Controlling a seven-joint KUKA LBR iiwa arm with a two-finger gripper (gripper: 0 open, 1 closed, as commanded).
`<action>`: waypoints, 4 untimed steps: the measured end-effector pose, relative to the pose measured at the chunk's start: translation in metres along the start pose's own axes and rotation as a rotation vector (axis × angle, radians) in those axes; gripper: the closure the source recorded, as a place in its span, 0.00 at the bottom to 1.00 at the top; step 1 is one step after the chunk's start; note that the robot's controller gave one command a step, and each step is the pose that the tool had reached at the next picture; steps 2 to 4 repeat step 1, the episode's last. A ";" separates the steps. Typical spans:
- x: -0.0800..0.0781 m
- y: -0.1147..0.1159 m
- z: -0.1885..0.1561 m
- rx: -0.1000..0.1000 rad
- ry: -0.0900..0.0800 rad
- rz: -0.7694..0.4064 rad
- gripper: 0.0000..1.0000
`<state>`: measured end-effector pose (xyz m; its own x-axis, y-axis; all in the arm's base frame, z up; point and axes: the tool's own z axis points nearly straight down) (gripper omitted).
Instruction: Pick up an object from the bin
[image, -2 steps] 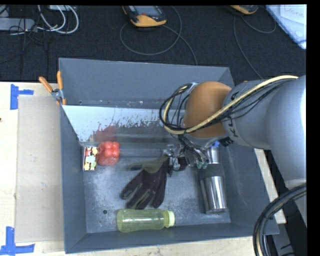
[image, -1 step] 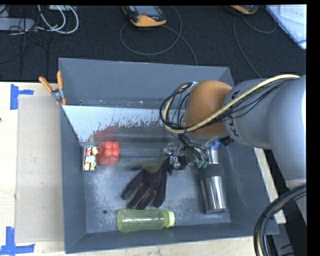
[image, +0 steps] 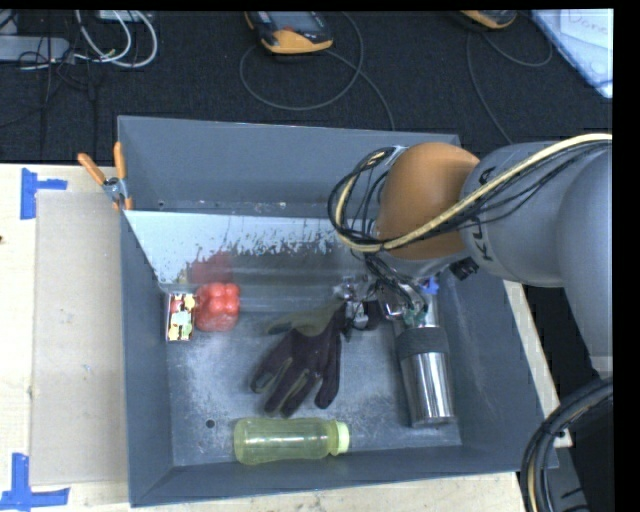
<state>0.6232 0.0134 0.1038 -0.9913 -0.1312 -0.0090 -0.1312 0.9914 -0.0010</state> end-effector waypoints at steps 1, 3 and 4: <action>-0.003 0.000 -0.090 0.001 -0.008 -0.001 1.00; -0.003 0.000 -0.090 0.001 -0.008 -0.001 1.00; -0.003 0.000 -0.090 0.001 -0.008 -0.001 1.00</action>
Offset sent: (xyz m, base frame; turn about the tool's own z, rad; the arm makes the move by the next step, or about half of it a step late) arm 0.0000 0.0000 0.0119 0.0000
